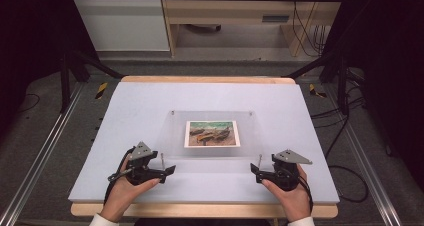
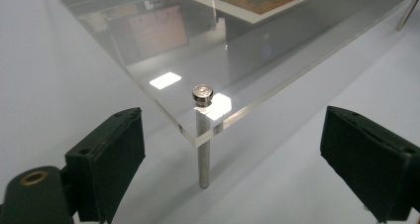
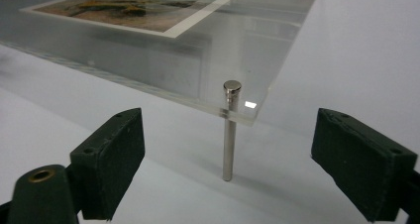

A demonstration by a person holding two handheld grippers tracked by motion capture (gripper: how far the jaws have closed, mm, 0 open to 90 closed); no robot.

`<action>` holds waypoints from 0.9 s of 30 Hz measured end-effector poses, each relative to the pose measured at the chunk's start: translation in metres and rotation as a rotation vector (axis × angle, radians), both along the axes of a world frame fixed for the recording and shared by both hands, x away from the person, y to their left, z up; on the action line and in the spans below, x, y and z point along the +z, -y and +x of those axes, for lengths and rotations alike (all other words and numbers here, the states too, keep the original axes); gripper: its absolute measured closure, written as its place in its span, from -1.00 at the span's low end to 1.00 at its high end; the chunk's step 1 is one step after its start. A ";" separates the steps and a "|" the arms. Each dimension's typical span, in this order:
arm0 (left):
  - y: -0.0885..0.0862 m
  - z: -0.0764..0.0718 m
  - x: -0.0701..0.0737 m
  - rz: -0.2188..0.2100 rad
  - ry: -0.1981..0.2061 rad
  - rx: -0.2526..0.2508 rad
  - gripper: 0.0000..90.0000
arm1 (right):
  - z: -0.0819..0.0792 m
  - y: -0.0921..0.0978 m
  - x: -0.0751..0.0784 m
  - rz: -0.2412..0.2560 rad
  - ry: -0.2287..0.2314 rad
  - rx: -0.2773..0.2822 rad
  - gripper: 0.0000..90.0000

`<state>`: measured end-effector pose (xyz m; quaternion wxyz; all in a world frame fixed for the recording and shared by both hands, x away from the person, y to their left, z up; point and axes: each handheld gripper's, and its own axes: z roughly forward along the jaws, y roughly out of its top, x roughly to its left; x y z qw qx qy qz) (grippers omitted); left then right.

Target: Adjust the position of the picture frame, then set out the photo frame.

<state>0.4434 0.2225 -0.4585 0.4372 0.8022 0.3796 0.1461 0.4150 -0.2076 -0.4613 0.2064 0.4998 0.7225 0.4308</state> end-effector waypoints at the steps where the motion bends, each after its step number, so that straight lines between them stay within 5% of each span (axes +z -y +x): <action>1: -0.001 0.000 0.001 -0.002 0.001 -0.007 -0.86 | 0.000 0.001 0.001 0.002 0.001 0.002 -0.76; 5: -0.006 -0.001 0.005 -0.037 0.026 -0.009 -0.87 | -0.001 0.003 0.003 0.016 0.012 0.013 -0.81; 16: -0.018 0.000 0.015 -0.126 0.085 0.081 -0.85 | -0.002 0.002 0.013 0.026 0.079 0.002 -0.75; 27: -0.017 0.006 0.016 -0.135 0.079 0.109 -0.65 | 0.008 -0.004 0.018 0.042 0.071 0.022 -0.41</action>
